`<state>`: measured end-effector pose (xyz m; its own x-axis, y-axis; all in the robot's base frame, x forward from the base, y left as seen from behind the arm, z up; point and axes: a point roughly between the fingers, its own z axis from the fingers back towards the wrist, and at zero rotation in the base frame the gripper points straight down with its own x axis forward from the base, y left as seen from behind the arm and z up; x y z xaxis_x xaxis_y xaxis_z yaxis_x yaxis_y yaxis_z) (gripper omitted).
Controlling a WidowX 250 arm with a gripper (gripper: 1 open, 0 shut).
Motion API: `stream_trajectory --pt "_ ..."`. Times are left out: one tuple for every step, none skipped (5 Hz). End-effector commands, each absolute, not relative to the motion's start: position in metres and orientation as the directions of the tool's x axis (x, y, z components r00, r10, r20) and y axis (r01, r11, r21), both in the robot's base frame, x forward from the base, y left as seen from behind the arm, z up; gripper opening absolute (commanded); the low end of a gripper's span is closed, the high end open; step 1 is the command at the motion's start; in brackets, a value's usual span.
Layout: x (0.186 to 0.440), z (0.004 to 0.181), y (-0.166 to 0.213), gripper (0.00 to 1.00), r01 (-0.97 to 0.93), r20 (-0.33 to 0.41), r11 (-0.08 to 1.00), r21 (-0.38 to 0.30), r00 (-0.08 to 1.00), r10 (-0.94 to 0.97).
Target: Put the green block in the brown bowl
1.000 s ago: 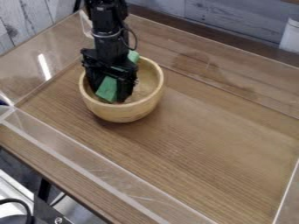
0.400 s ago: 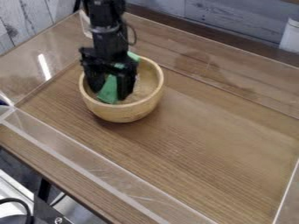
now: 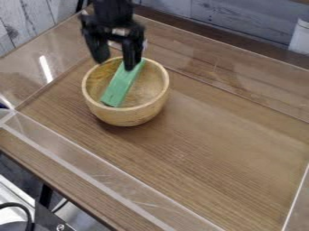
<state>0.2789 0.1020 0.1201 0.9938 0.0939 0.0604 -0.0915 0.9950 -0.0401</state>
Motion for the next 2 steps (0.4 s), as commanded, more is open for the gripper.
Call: stream_trajectory --pt "0.284 0.126 0.103 1.00 -0.088 0.120 0.996 -0.015 0.989 0.089" --pt "0.284 0.113 0.104 1.00 -0.091 0.109 0.996 -0.003 0.990 0.090"
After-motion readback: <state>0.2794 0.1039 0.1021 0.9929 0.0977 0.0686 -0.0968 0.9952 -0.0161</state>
